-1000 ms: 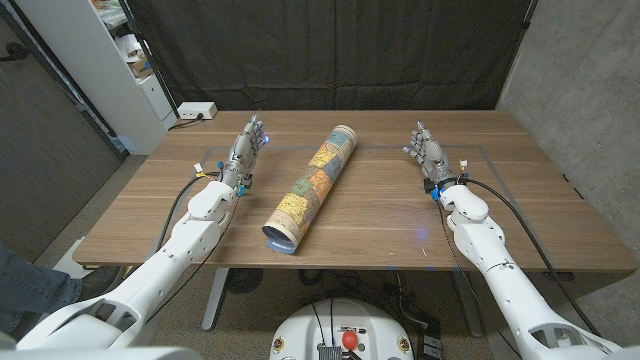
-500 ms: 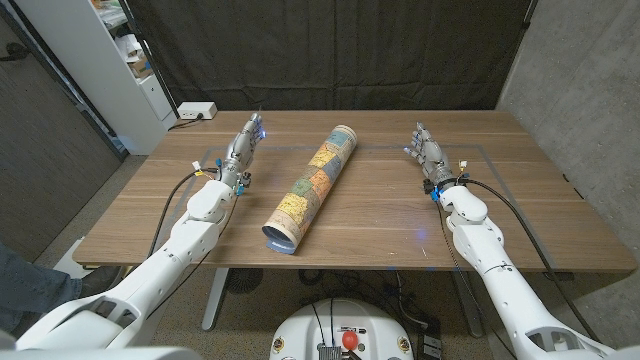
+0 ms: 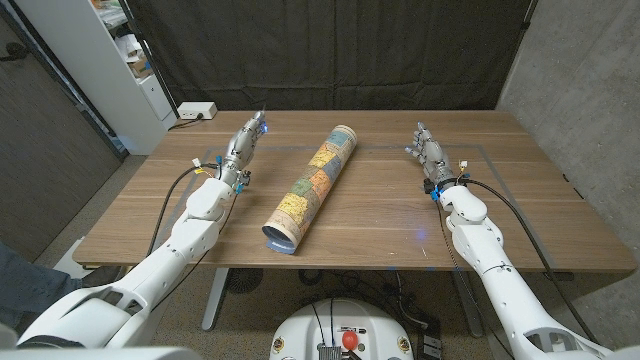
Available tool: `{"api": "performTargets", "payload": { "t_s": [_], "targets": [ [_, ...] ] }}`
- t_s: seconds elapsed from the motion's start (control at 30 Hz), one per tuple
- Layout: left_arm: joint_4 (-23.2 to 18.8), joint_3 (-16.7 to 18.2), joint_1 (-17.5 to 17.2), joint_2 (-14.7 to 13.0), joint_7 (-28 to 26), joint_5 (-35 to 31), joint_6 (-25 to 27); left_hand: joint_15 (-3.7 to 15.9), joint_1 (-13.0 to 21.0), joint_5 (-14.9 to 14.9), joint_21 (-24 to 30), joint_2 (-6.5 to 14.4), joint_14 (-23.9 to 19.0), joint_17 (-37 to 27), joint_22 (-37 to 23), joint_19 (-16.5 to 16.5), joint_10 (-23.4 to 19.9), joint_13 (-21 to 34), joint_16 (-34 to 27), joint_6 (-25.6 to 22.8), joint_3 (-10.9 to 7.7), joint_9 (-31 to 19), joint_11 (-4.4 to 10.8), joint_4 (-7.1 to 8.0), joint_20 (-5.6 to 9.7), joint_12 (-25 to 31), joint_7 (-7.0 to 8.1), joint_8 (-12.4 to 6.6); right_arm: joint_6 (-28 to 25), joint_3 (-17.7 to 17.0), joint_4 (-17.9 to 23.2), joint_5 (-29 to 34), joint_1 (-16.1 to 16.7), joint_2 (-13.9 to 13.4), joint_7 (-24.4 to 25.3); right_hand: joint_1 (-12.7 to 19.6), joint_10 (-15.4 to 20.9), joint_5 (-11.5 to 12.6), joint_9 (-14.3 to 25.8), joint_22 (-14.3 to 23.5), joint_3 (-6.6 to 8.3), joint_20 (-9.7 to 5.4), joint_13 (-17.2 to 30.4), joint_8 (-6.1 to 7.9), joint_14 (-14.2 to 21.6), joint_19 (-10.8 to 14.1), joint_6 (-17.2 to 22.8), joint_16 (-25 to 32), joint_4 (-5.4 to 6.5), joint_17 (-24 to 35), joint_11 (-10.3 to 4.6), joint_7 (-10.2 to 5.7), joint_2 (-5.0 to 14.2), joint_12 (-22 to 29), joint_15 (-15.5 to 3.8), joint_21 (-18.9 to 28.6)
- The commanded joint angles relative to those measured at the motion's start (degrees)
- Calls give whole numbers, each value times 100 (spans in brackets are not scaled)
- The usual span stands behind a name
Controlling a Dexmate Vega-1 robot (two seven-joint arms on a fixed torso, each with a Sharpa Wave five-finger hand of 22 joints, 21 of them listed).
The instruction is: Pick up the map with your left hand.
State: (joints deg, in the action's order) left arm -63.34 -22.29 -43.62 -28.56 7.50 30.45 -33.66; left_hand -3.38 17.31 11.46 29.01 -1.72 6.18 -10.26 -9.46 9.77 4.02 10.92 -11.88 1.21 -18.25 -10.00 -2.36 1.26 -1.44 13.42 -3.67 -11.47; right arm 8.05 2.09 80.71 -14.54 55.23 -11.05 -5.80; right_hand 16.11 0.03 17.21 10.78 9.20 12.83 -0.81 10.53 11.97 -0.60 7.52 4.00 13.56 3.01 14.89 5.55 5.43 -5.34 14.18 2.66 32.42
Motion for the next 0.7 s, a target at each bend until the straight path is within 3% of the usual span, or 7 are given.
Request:
{"api": "performTargets", "payload": {
  "t_s": [0.03,0.7],
  "targets": [
    [203,-64,147,-28,174,-83,-188,38,74,34,-23,22,22,-12,-29,566,-5,17,-3,-52,-23,-32,34,-58,-16,31,-13,-46,26,-28,-63,20,-50,79,57,46,88,35,11,26,1,9,16,-7,35,51,57,12,-31,1,27,25,32,-1,29,-20],
    [166,-147,190,-147,137,-306,-238,40,169,24,-100,77,-9,-9,-31,539,-36,15,13,-94,-70,-32,32,-137,-38,15,3,-28,168,-88,-255,11,-137,150,128,53,142,45,11,27,-9,9,18,-6,60,82,88,12,-41,-17,39,25,41,-22,47,-74]
  ]
}}
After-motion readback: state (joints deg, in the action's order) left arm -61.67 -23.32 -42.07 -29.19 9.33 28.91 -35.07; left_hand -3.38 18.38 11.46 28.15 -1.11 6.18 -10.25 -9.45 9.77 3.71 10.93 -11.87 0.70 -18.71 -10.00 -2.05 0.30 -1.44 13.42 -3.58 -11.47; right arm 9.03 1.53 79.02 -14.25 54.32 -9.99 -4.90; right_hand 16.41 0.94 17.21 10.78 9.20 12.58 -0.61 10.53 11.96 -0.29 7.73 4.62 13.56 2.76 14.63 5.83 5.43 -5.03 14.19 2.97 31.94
